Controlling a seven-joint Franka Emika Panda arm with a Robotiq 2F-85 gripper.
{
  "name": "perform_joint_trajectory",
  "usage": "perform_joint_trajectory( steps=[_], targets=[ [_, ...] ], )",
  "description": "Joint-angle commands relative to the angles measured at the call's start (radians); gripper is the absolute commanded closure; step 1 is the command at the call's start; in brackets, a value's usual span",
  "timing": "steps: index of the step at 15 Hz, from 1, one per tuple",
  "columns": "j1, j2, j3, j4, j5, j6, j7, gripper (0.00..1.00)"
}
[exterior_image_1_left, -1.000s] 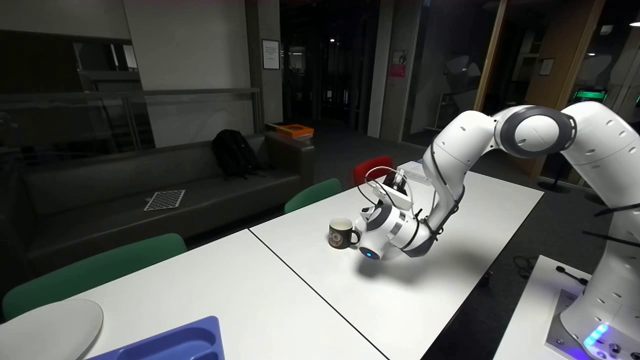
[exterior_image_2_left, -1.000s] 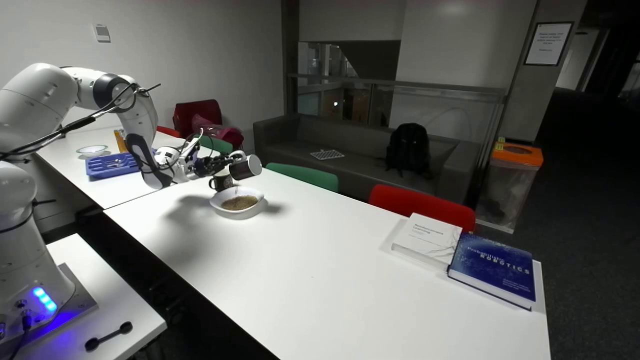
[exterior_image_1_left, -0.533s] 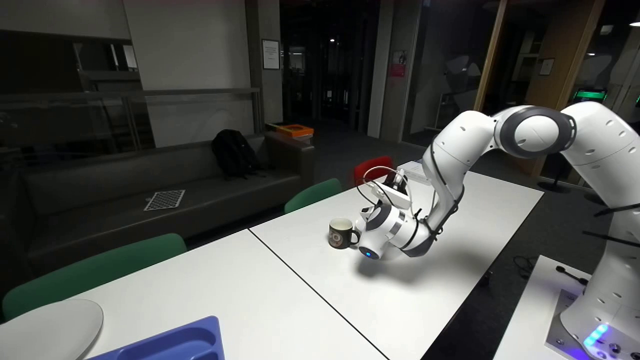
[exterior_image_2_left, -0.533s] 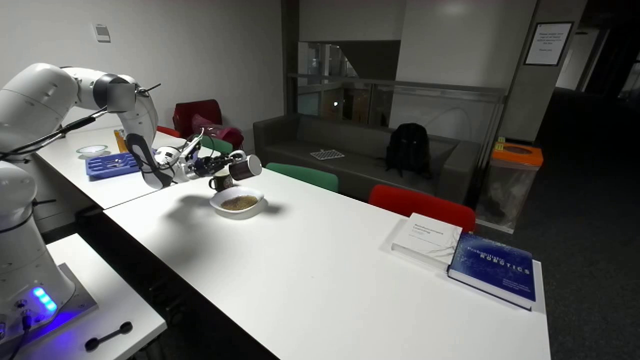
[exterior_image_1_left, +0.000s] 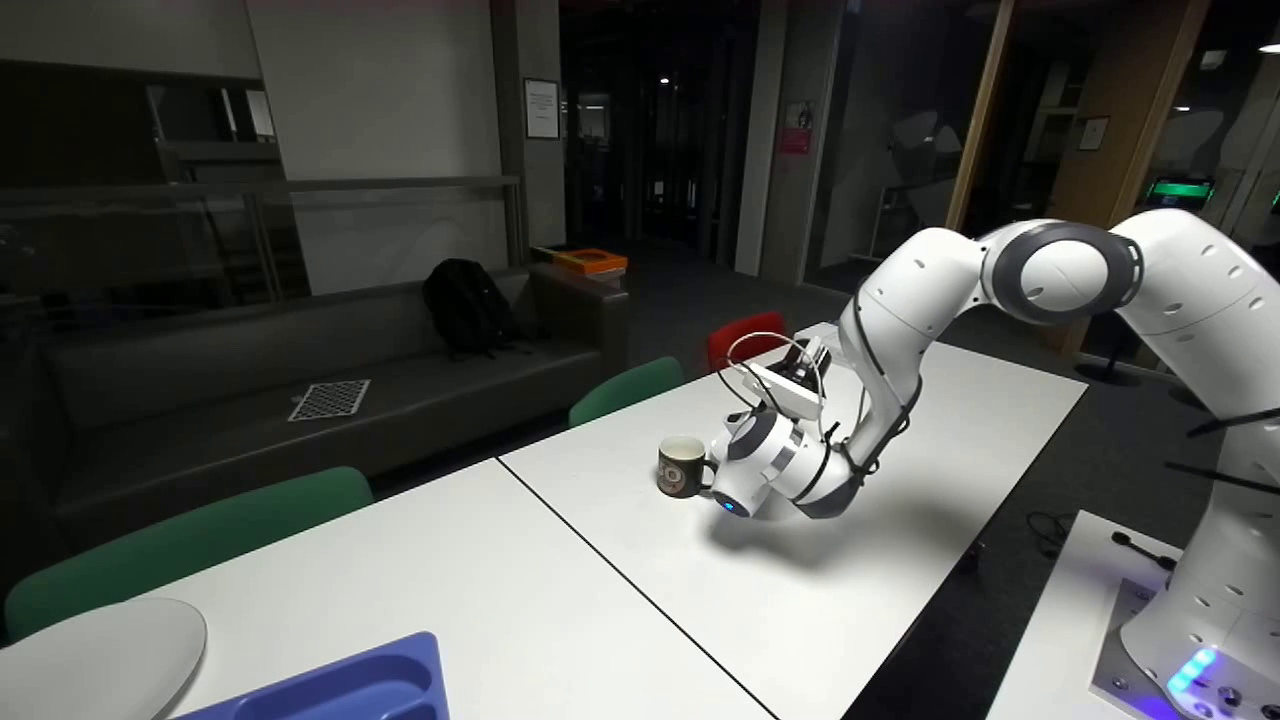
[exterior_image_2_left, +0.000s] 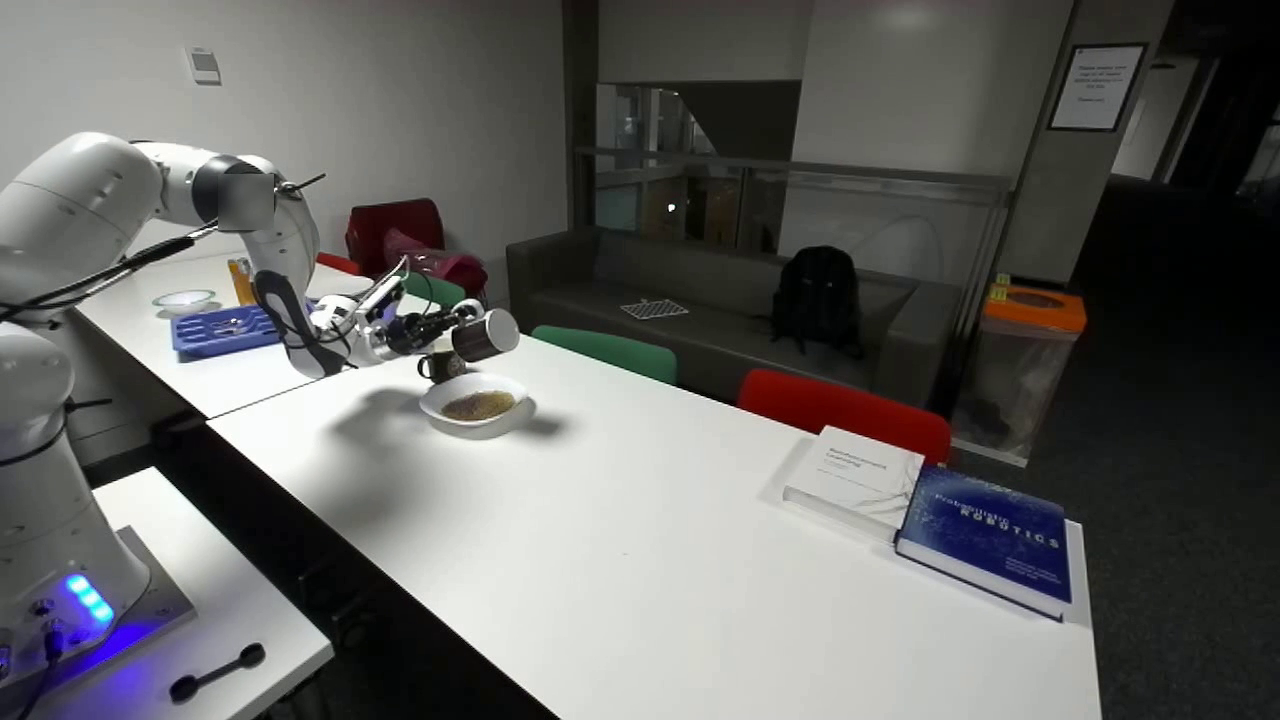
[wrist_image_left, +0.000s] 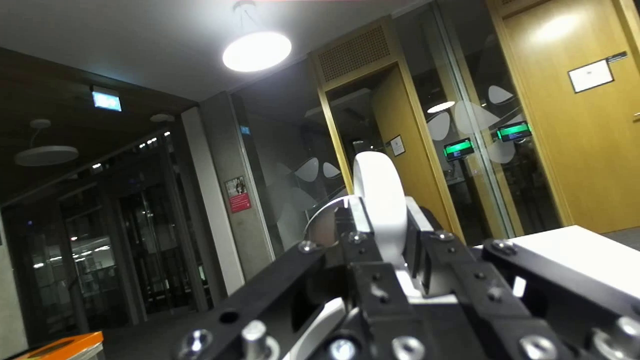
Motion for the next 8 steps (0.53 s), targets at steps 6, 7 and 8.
perform_joint_trajectory(
  steps=[6,7,8],
  targets=[
    [0.024,0.036,-0.017,0.074,0.021,-0.098,-0.077,0.95],
    [0.025,0.039,-0.017,0.078,0.022,-0.103,-0.082,0.95],
    [0.026,0.043,-0.017,0.083,0.022,-0.108,-0.088,0.95]
  ],
)
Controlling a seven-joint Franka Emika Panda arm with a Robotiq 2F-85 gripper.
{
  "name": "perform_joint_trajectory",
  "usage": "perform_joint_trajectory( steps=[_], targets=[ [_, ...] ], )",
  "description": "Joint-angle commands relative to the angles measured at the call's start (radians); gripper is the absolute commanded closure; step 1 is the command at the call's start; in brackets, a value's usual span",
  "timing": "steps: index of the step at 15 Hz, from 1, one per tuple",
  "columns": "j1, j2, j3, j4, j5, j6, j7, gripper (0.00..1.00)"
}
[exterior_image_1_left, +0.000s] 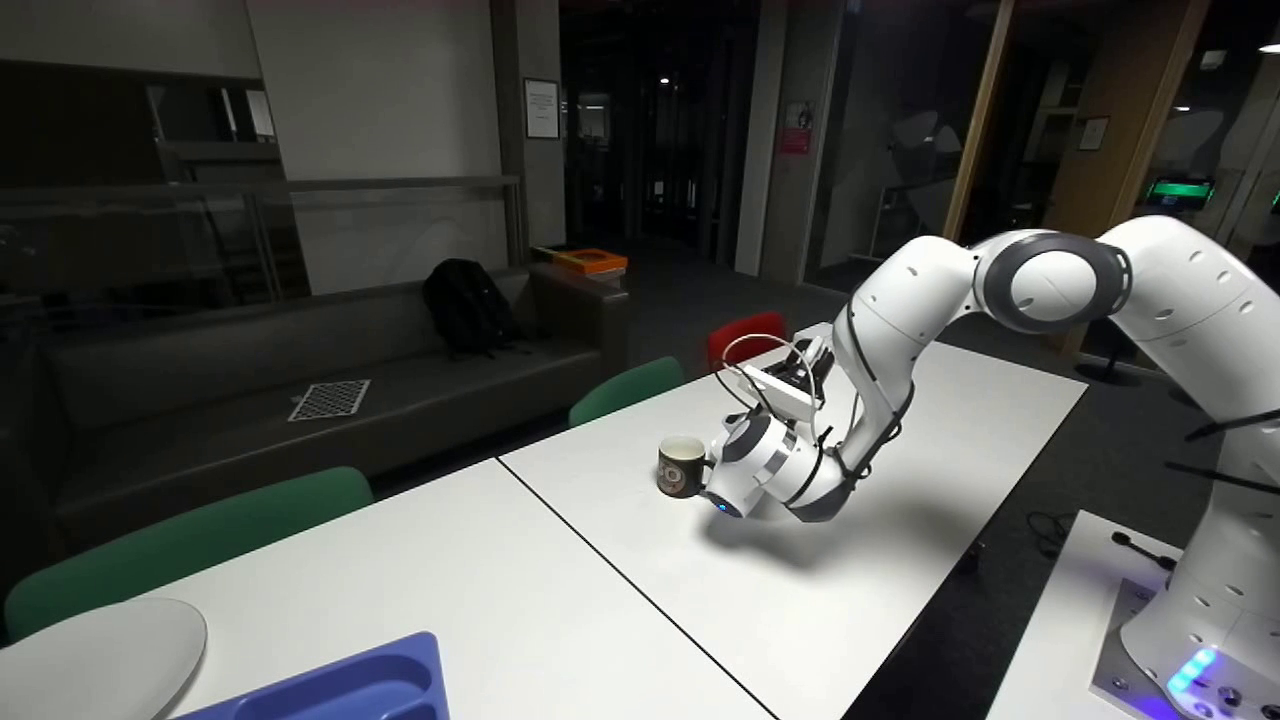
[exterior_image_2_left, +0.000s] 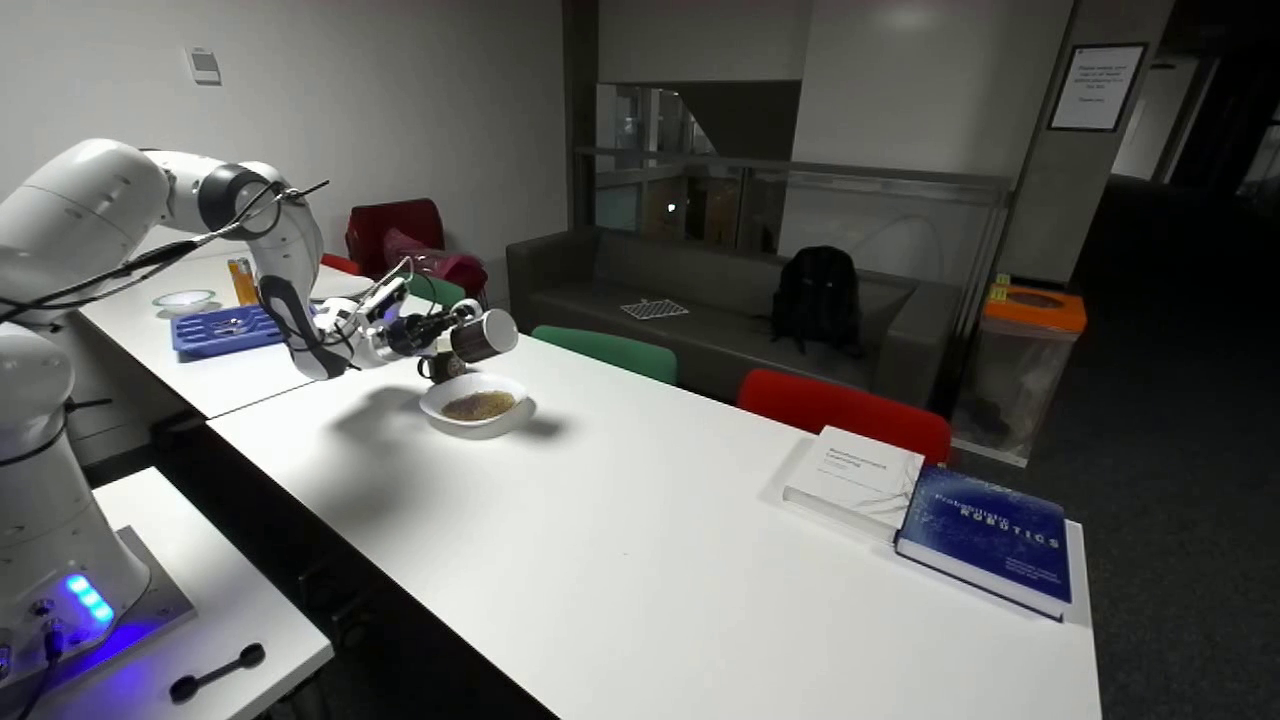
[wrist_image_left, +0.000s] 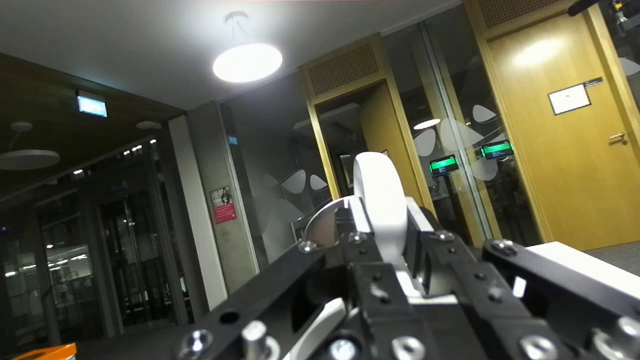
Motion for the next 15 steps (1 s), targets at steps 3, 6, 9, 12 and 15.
perform_joint_trajectory(
  steps=[3,6,9,12,15],
  targets=[
    [0.024,0.010,-0.017,0.038,0.012,-0.070,-0.061,0.95],
    [0.025,0.011,-0.018,0.042,0.013,-0.074,-0.074,0.95],
    [0.027,0.012,-0.020,0.044,0.016,-0.086,-0.091,0.95],
    [0.027,0.013,-0.019,0.044,0.014,-0.099,-0.100,0.95],
    [0.018,0.011,-0.009,0.048,0.019,-0.083,-0.066,0.95]
  ],
)
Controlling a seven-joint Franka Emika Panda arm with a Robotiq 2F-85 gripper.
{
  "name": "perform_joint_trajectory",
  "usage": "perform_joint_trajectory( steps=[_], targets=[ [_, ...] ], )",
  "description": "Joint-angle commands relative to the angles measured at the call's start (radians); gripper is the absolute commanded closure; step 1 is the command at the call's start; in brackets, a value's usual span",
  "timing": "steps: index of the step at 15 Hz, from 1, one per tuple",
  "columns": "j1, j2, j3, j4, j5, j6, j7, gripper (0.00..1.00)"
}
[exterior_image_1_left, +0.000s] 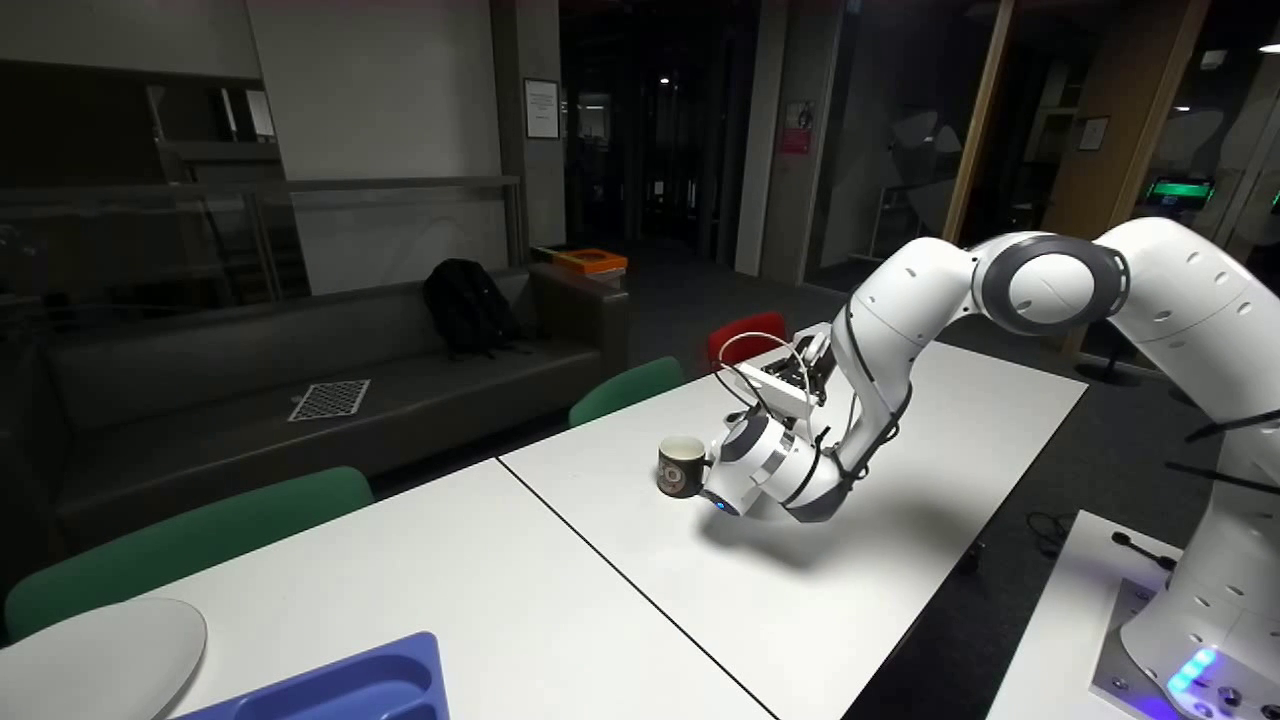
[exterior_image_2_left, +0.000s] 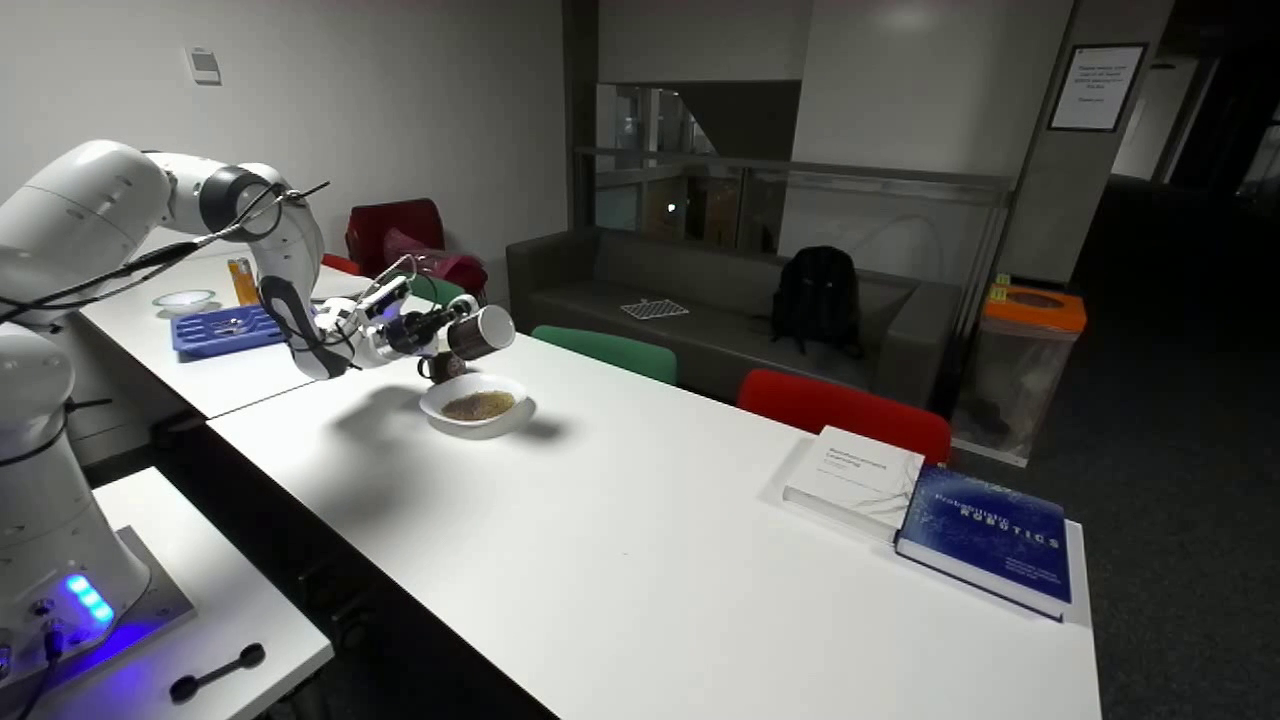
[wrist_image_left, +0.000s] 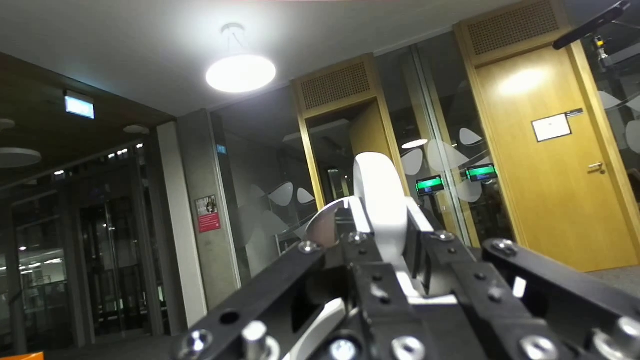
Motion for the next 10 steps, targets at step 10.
perform_joint_trajectory(
  steps=[10],
  targets=[
    [0.008,0.031,0.013,0.113,0.104,-0.029,0.143,0.95]
  ],
)
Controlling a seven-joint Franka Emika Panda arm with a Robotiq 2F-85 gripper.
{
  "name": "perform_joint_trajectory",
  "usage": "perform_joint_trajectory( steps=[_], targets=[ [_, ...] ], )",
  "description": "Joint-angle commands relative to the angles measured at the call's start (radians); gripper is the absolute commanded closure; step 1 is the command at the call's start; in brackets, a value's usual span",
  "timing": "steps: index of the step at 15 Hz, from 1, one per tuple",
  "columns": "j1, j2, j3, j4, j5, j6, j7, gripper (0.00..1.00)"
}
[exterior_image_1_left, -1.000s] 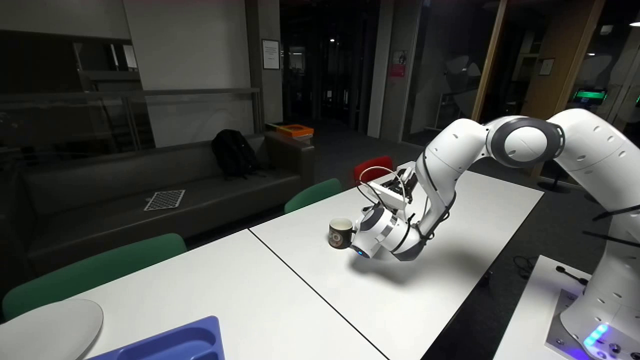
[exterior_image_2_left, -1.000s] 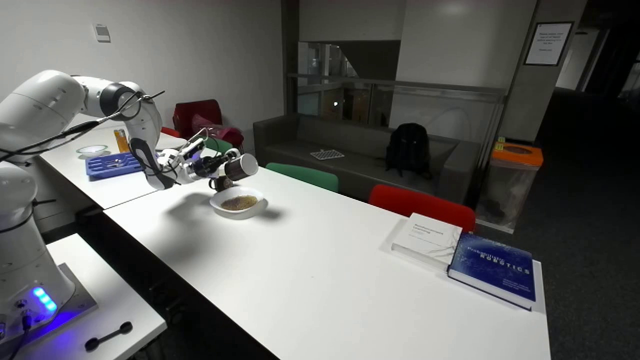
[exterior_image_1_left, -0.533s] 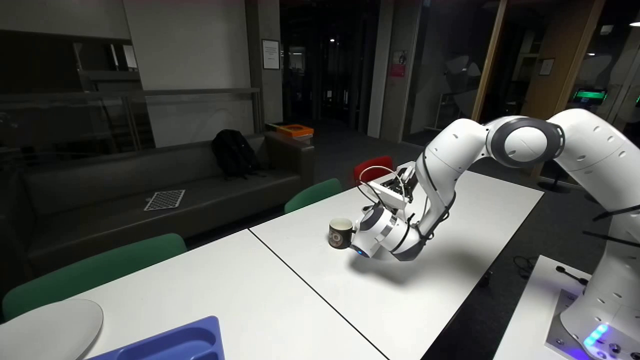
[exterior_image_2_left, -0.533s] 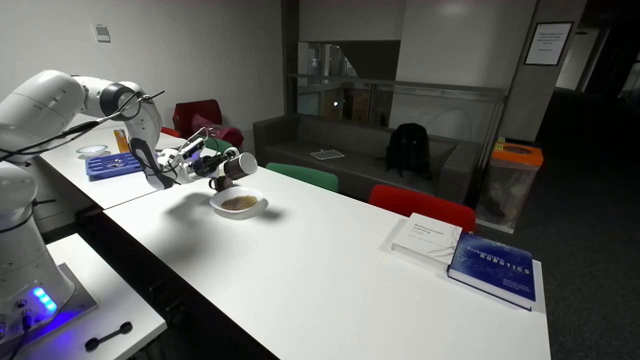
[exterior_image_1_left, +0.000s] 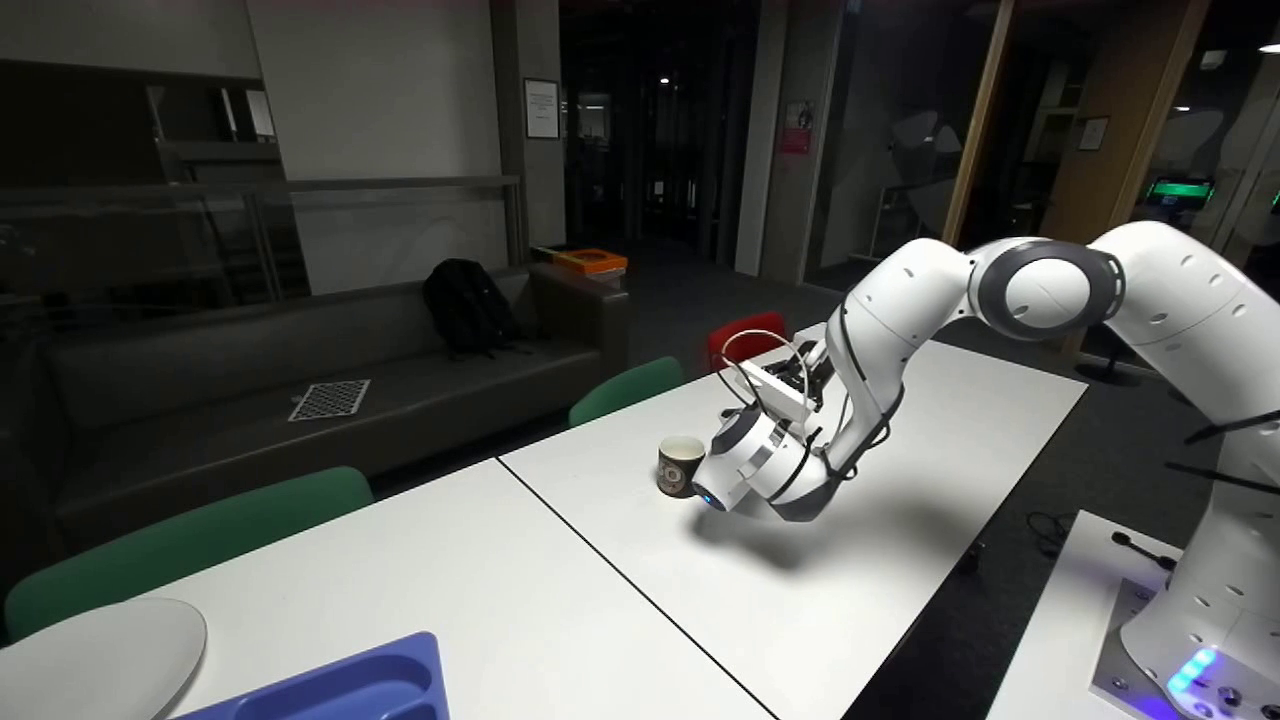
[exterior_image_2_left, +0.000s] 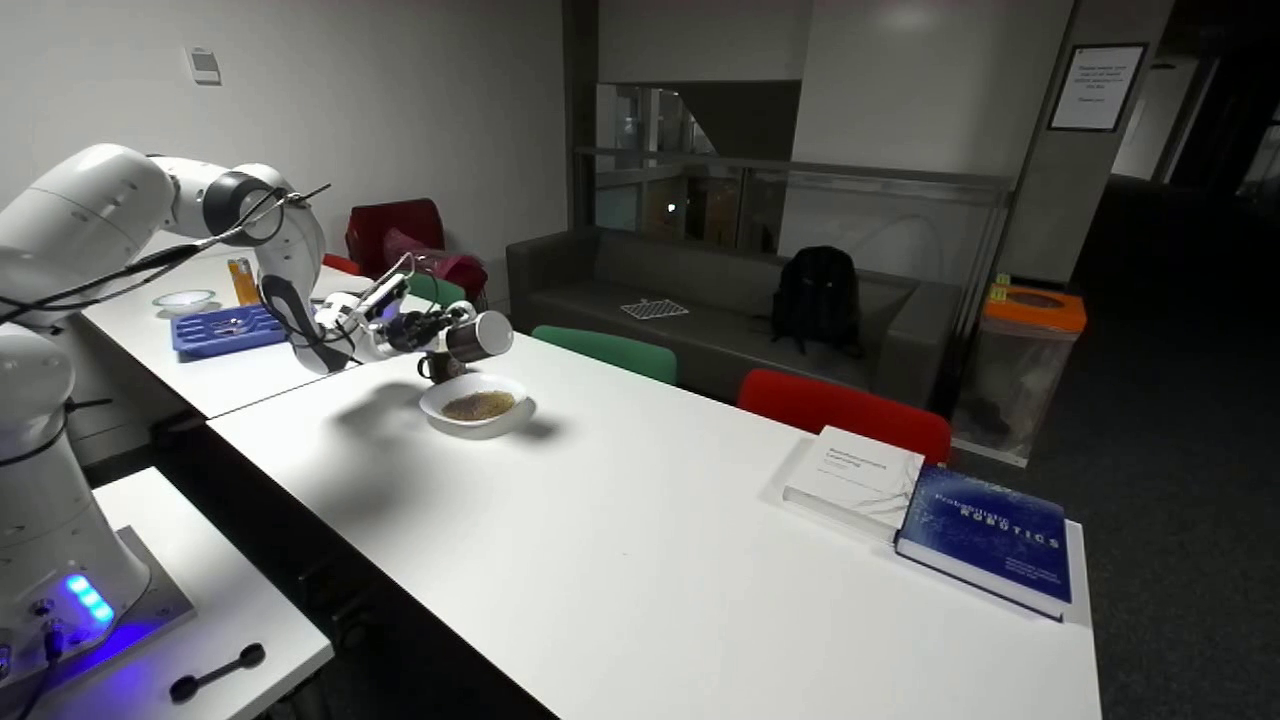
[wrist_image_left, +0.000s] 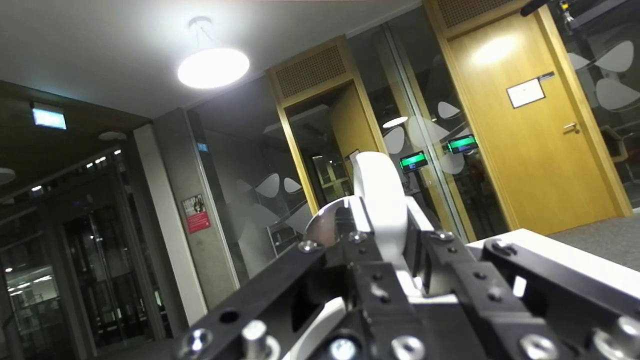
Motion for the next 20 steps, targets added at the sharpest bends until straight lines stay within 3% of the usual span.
perform_joint_trajectory(
  steps=[1,7,8,13,20],
  targets=[
    [0.008,0.013,0.000,0.056,0.047,-0.032,0.066,0.95],
    [0.007,0.032,0.003,0.104,0.102,-0.017,0.167,0.95],
    [-0.028,-0.070,0.020,-0.010,0.176,-0.029,0.246,0.95],
    [-0.015,-0.144,0.028,-0.055,0.328,-0.028,0.430,0.95],
    [-0.020,-0.271,0.038,-0.170,0.411,0.020,0.623,0.95]
  ],
)
